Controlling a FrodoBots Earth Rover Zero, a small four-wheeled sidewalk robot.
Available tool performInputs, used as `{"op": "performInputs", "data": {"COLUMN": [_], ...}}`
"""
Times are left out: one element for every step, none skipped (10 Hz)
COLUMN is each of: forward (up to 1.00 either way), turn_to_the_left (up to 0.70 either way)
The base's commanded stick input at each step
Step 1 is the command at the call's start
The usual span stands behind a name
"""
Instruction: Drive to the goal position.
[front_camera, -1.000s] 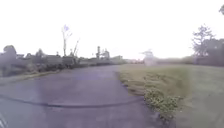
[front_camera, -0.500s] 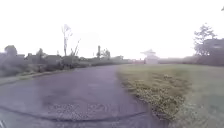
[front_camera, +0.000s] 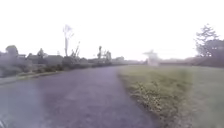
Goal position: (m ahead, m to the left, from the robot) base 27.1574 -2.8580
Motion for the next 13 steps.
{"op": "performInputs", "data": {"forward": [0.70,0.70,0.70,0.70,0.70,0.70,0.70,0.70,0.70,0.70,0.70,0.70,0.70], "turn_to_the_left": [0.00,0.00,0.00,0.00,0.00,0.00,0.00,0.00,0.00,0.00,0.00,0.00,0.00]}}
